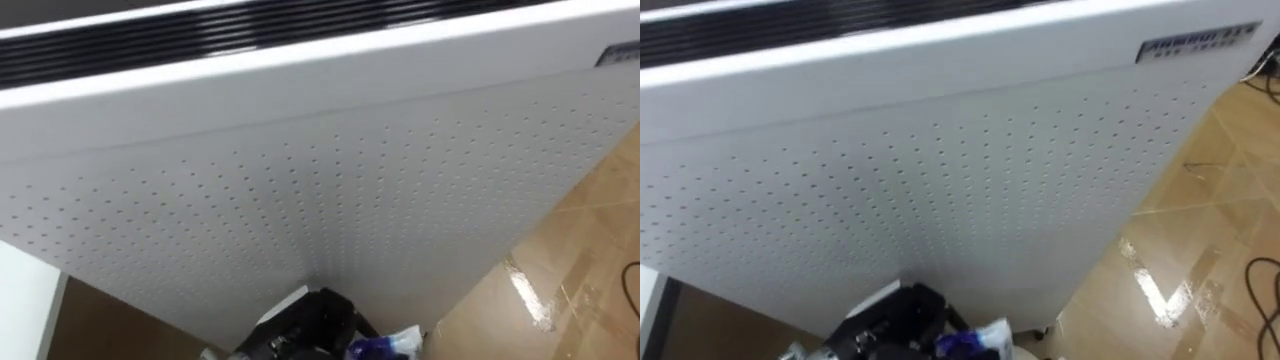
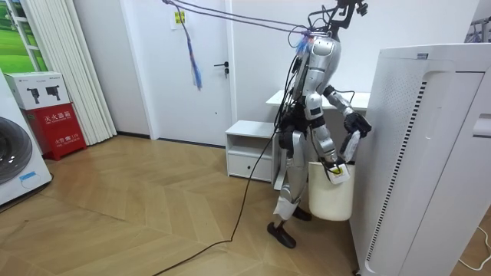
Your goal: Pick garbage
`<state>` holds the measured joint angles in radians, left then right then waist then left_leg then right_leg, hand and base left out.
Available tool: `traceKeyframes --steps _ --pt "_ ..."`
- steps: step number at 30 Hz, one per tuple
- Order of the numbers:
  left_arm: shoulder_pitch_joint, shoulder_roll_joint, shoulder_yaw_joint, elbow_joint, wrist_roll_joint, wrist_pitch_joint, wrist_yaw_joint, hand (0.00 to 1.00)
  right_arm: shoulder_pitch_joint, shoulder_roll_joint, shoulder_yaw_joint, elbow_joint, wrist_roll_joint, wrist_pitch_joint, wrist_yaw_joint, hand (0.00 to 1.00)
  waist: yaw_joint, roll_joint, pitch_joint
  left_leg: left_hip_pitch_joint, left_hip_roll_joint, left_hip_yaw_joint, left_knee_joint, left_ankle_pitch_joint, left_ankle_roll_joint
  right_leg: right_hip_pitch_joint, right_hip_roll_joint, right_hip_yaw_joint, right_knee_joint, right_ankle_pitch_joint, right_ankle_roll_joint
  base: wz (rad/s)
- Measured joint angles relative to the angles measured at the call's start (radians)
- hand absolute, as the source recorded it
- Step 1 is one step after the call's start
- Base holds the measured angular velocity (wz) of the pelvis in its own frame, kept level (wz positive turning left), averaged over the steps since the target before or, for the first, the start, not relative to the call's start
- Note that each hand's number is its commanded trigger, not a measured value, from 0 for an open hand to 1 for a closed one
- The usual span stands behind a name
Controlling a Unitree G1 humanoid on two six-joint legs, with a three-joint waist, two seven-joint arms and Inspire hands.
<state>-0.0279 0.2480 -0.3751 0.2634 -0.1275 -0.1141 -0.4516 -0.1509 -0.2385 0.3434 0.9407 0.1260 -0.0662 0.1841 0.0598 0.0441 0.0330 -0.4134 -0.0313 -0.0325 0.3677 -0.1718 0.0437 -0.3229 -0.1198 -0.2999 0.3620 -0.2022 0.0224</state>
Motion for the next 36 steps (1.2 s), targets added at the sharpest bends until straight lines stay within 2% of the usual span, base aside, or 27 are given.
traceKeyframes --steps 5,12,15,25,26,28,29,30,36 --pt "-0.003 0.001 0.001 0.079 0.053 -0.018 0.054 1.00 -0.001 0.000 -0.005 0.000 0.009 -0.001 -0.002 1.00 -0.002 0.001 -0.0004 -0.013 0.000 0.006 -0.007 0.003 0.000 -0.021 -0.002 0.002 0.014 -0.001 -0.002 0.00" --pt "-0.001 0.002 0.004 0.084 0.140 -0.019 0.092 1.00 -0.005 -0.007 -0.016 -0.001 0.022 -0.007 0.000 1.00 -0.002 0.001 -0.0006 -0.077 0.001 0.037 0.011 0.018 0.003 -0.096 -0.026 -0.004 0.063 -0.009 -0.011 0.05" --pt "0.002 -0.001 0.008 0.086 0.143 -0.019 0.100 1.00 -0.004 -0.010 -0.016 -0.001 0.022 -0.007 0.001 1.00 -0.002 0.002 -0.0007 -0.082 0.002 0.059 0.012 0.022 0.008 -0.105 -0.032 -0.002 0.070 -0.012 -0.012 0.00" --pt "0.025 0.008 0.018 0.111 0.144 -0.022 0.143 1.00 0.000 -0.026 -0.015 -0.009 0.030 -0.008 0.003 1.00 0.004 0.006 -0.0033 -0.084 0.001 0.062 0.011 0.029 0.011 -0.109 -0.032 0.001 0.075 -0.011 -0.012 0.00" --pt "0.031 0.010 0.018 0.114 0.149 -0.022 0.145 0.78 0.001 -0.027 -0.015 -0.009 0.035 -0.008 0.003 1.00 0.004 0.006 -0.0036 -0.084 0.000 0.062 0.010 0.030 0.010 -0.112 -0.032 0.002 0.075 -0.011 -0.012 0.00" --pt "0.042 0.011 0.019 0.115 0.164 -0.023 0.153 0.25 0.002 -0.032 -0.014 -0.009 0.048 -0.008 0.002 1.00 0.005 0.006 -0.0036 -0.085 0.000 0.065 0.010 0.031 0.010 -0.117 -0.031 0.005 0.078 -0.012 -0.013 -0.02" --pt "0.048 0.010 0.019 0.115 0.177 -0.023 0.161 0.09 0.002 -0.035 -0.014 -0.009 0.067 -0.008 0.002 1.00 0.006 0.006 -0.0037 -0.087 0.000 0.070 0.010 0.031 0.010 -0.123 -0.033 0.010 0.088 -0.014 -0.013 -0.07" --pt "0.053 0.010 0.019 0.115 0.189 -0.023 0.165 0.01 0.001 -0.038 -0.014 -0.009 0.073 -0.009 0.001 1.00 0.006 0.006 -0.0038 -0.088 0.000 0.075 0.010 0.031 0.010 -0.128 -0.035 0.015 0.093 -0.016 -0.013 -0.07" --pt "0.054 0.007 0.020 0.121 0.200 -0.024 0.185 0.00 0.014 -0.040 -0.007 -0.005 0.111 -0.019 -0.014 1.00 0.002 0.006 -0.0040 -0.099 0.002 0.082 0.026 0.031 0.010 -0.137 -0.036 0.022 0.107 -0.020 -0.014 0.00"
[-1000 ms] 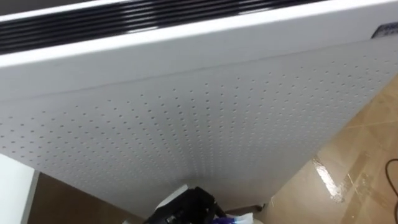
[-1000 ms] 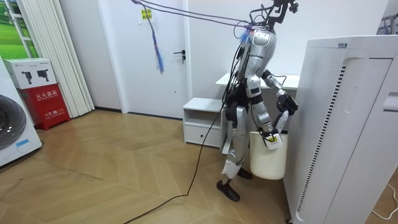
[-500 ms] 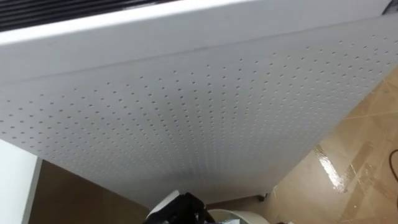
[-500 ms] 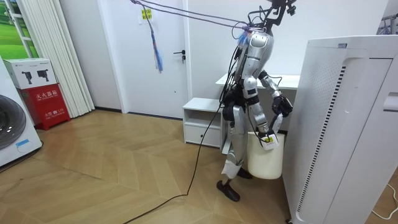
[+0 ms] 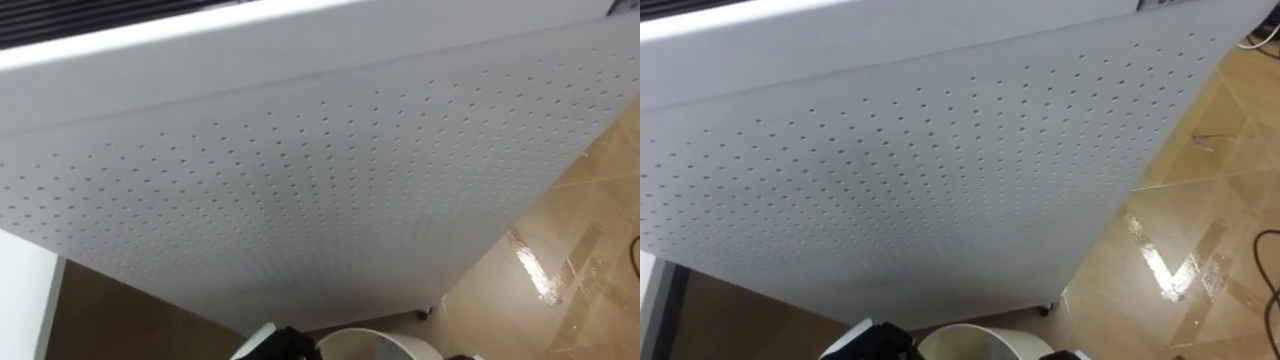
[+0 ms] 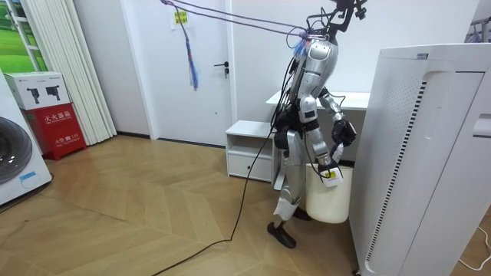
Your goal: Pick garbage
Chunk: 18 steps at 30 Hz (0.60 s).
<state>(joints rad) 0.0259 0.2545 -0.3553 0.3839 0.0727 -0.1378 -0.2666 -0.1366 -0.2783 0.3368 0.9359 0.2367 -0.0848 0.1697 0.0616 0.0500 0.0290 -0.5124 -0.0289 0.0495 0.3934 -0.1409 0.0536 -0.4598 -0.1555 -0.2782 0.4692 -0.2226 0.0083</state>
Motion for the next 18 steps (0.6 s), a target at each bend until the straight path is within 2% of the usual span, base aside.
traceKeyframes --steps 10,12,18 --pt "0.009 -0.002 -0.003 0.030 -0.001 -0.001 0.001 0.00 0.043 0.002 0.015 0.000 0.003 -0.002 -0.008 1.00 0.001 0.005 -0.0034 0.001 0.000 0.003 0.004 0.002 0.003 0.006 -0.002 -0.009 0.001 0.000 0.001 0.03" --pt "0.010 -0.005 -0.005 0.034 -0.001 -0.001 0.000 0.00 0.041 0.001 0.015 0.000 0.003 -0.002 -0.008 1.00 0.001 0.009 -0.0058 0.001 0.000 0.004 0.005 0.002 0.003 0.006 -0.003 -0.009 0.008 -0.001 0.001 0.00" --pt "-0.003 -0.020 -0.007 0.097 -0.001 0.000 0.000 0.00 0.037 0.002 0.034 -0.001 0.026 -0.002 -0.025 1.00 -0.001 0.010 -0.0066 0.004 0.000 0.005 0.007 0.003 0.002 0.003 -0.012 -0.010 0.022 -0.010 -0.003 0.00"
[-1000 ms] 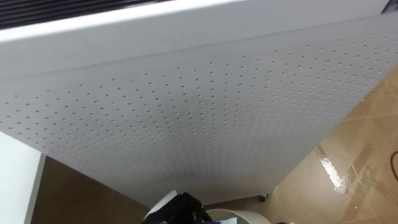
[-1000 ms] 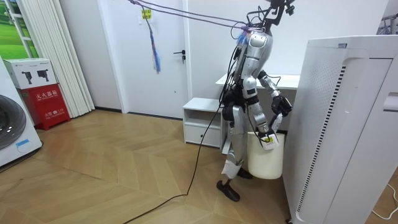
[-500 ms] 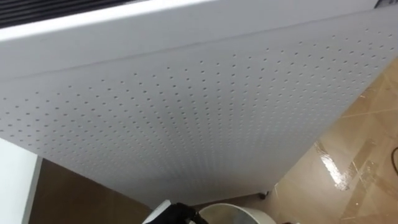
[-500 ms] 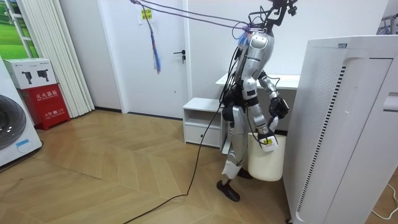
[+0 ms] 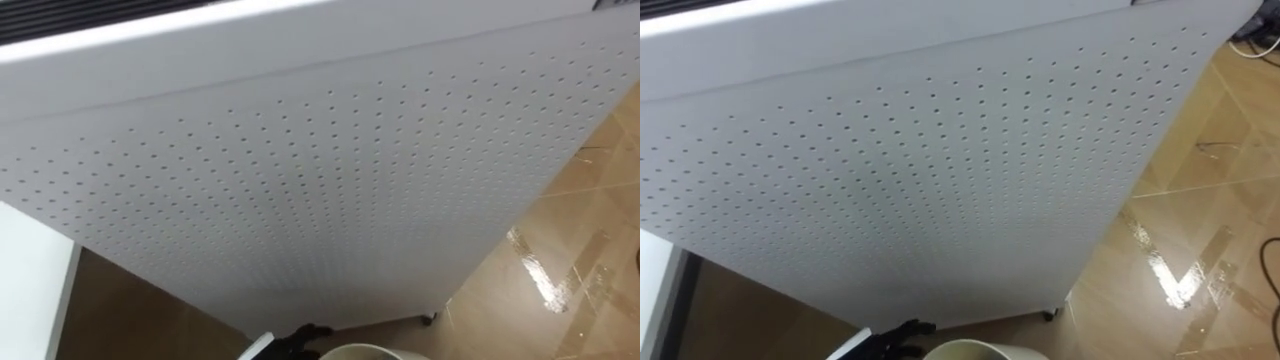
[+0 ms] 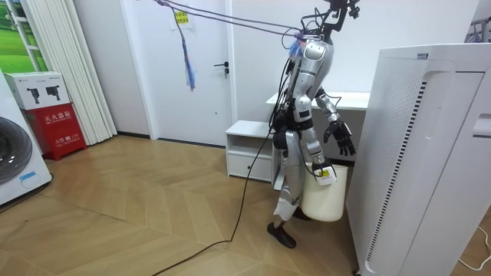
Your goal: Pick garbage
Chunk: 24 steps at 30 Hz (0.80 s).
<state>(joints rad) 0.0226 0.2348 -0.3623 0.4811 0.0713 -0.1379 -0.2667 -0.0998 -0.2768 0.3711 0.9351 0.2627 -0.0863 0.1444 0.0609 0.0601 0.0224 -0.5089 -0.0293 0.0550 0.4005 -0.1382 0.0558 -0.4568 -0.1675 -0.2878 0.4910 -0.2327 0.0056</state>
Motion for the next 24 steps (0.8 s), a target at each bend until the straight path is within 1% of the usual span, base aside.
traceKeyframes --steps 6,10,14,22,24 --pt "-0.011 -0.001 -0.022 0.047 0.000 0.000 -0.003 0.00 0.000 0.000 0.002 0.000 0.011 0.000 0.000 1.00 0.000 -0.002 0.0015 -0.001 -0.001 0.001 -0.002 0.000 0.000 0.000 -0.008 -0.011 0.008 -0.007 -0.002 0.04" --pt "-0.015 0.000 -0.035 0.047 0.000 0.000 -0.007 0.00 -0.003 -0.001 0.009 0.000 0.011 0.000 0.000 1.00 0.000 -0.008 0.0050 -0.002 -0.001 0.002 -0.003 0.001 -0.001 0.000 -0.009 -0.017 0.010 -0.012 -0.003 0.05" --pt "-0.033 0.000 -0.036 0.072 0.001 -0.003 -0.008 0.00 -0.009 0.001 0.014 0.002 0.012 0.000 0.000 1.00 -0.001 -0.018 0.0116 -0.002 0.000 0.001 -0.003 0.003 -0.004 -0.002 -0.008 -0.018 0.008 -0.013 -0.005 0.00" --pt "-0.031 -0.001 -0.032 0.077 0.011 -0.003 -0.001 0.00 -0.010 0.001 0.017 0.004 0.011 0.000 -0.001 1.00 -0.001 -0.019 0.0120 -0.001 0.001 0.008 -0.004 0.003 -0.004 0.003 -0.004 -0.016 0.004 -0.014 -0.004 0.00" --pt "-0.025 0.000 -0.033 0.084 0.011 -0.003 -0.001 0.00 -0.010 0.002 0.018 0.026 0.011 0.000 0.000 1.00 0.000 -0.019 0.0119 0.014 0.002 0.009 -0.009 0.002 -0.004 0.021 -0.001 -0.019 -0.011 -0.013 -0.003 0.00"
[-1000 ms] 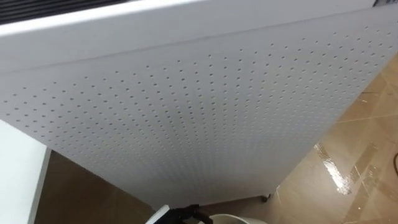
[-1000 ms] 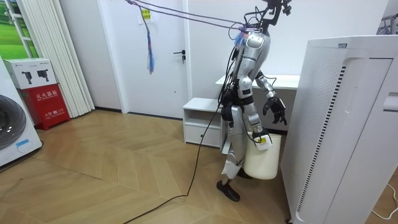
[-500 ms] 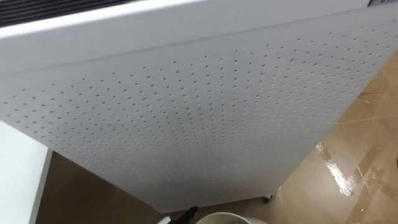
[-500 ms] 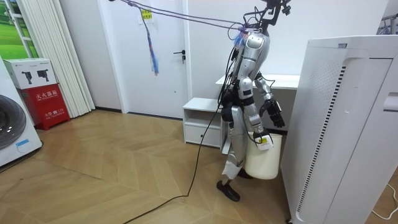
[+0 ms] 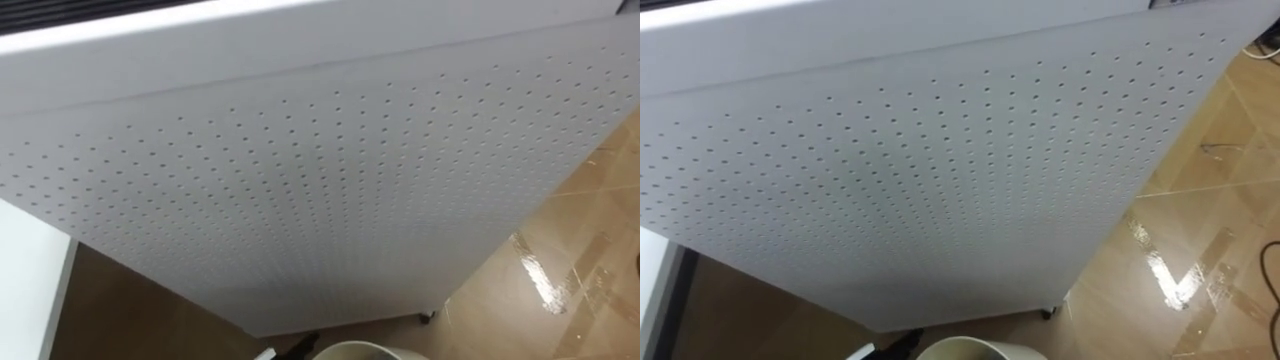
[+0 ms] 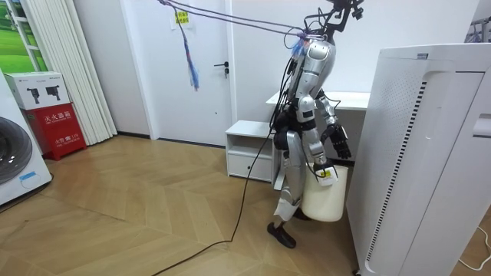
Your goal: Pick garbage
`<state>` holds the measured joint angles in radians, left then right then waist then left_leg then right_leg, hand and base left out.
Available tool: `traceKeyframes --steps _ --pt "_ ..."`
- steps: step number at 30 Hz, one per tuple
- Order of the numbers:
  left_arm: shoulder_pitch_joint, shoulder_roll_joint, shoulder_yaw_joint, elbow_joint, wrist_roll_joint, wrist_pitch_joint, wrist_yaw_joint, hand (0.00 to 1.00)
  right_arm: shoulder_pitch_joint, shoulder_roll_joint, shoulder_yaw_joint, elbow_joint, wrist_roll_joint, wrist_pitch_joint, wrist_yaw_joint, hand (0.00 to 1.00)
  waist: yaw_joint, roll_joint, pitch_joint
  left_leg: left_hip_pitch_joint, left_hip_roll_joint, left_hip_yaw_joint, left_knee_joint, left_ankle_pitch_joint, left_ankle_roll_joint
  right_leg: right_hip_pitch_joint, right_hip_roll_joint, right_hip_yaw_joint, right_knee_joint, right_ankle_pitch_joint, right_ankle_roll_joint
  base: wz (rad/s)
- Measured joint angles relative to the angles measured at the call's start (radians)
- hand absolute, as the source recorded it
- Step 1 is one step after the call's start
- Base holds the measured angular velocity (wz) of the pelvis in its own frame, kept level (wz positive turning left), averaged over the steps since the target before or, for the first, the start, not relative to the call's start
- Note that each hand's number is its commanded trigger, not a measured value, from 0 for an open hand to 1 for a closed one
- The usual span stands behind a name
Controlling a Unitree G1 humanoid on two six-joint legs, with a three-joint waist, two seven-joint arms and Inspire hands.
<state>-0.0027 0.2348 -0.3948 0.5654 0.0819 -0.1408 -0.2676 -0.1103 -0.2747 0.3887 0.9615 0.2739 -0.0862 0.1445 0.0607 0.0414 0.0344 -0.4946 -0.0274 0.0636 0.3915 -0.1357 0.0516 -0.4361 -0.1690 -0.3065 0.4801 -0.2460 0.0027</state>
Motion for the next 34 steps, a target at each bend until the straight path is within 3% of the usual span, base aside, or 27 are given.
traceKeyframes --steps 6,10,11,12,14,18,19,21,30,34 --pt "0.035 0.009 0.001 0.087 0.000 -0.001 0.016 0.00 0.027 -0.001 -0.001 0.014 0.000 0.001 0.001 1.00 -0.004 -0.010 -0.0020 0.088 0.000 0.016 -0.053 0.001 -0.001 0.074 0.005 0.006 -0.037 0.002 0.006 -0.06" --pt "0.089 0.011 0.037 0.175 -0.013 -0.013 0.024 0.00 0.072 0.001 -0.022 0.058 0.031 0.000 0.020 1.00 -0.015 -0.019 -0.0106 0.164 0.000 0.017 -0.091 0.000 -0.001 0.164 0.026 0.001 -0.105 0.013 0.017 0.01" --pt "0.110 0.016 0.052 0.184 -0.017 -0.013 0.034 0.00 0.095 0.002 -0.027 0.058 0.055 -0.002 0.022 1.00 -0.019 -0.026 -0.0181 0.187 -0.001 0.018 -0.102 0.000 -0.002 0.188 0.029 0.002 -0.122 0.014 0.020 0.00" --pt "0.125 0.017 0.061 0.187 -0.030 -0.014 0.041 0.00 0.105 0.002 -0.028 0.058 0.069 -0.003 0.022 1.00 -0.021 -0.029 -0.0206 0.197 -0.001 0.018 -0.109 0.000 -0.002 0.200 0.030 0.002 -0.128 0.016 0.022 0.00" --pt "0.168 0.013 0.087 0.222 -0.096 -0.019 0.065 0.00 0.146 0.006 -0.053 0.080 0.138 -0.010 0.027 1.00 -0.027 -0.041 -0.0260 0.249 -0.002 0.018 -0.137 -0.001 -0.003 0.254 0.036 0.001 -0.171 0.022 0.028 -0.02" --pt "0.204 -0.002 0.162 0.312 -0.197 -0.032 0.094 0.00 0.216 0.026 -0.143 0.098 0.170 -0.013 0.039 1.00 -0.031 -0.062 -0.0334 0.348 -0.002 0.031 -0.192 -0.004 -0.007 0.343 0.046 0.006 -0.214 0.027 0.034 -0.12" --pt "0.211 -0.006 0.183 0.350 -0.230 -0.037 0.111 0.00 0.227 0.036 -0.158 0.123 0.188 -0.021 0.040 1.00 -0.033 -0.068 -0.0383 0.372 -0.001 0.031 -0.200 -0.006 -0.010 0.371 0.050 0.006 -0.230 0.028 0.034 -0.08" --pt "0.218 -0.029 0.234 0.406 -0.290 -0.038 0.142 0.00 0.256 0.046 -0.210 0.140 0.202 -0.022 0.038 1.00 -0.035 -0.074 -0.0410 0.415 0.000 0.035 -0.218 -0.011 -0.014 0.404 0.055 0.010 -0.249 0.028 0.035 -0.09" --pt "0.232 -0.053 0.281 0.494 -0.403 -0.034 0.211 0.00 0.280 0.084 -0.294 0.202 0.241 -0.022 0.028 1.00 -0.030 -0.081 -0.0309 0.499 0.015 0.068 -0.243 -0.026 -0.030 0.482 0.084 0.057 -0.296 0.040 0.029 -0.17" --pt "0.229 -0.070 0.331 0.542 -0.445 0.002 0.220 0.00 0.274 0.099 -0.305 0.243 0.278 0.004 0.028 1.00 -0.032 -0.078 -0.0279 0.537 0.023 0.074 -0.246 -0.039 -0.038 0.511 0.095 0.071 -0.306 0.040 0.028 -0.11"
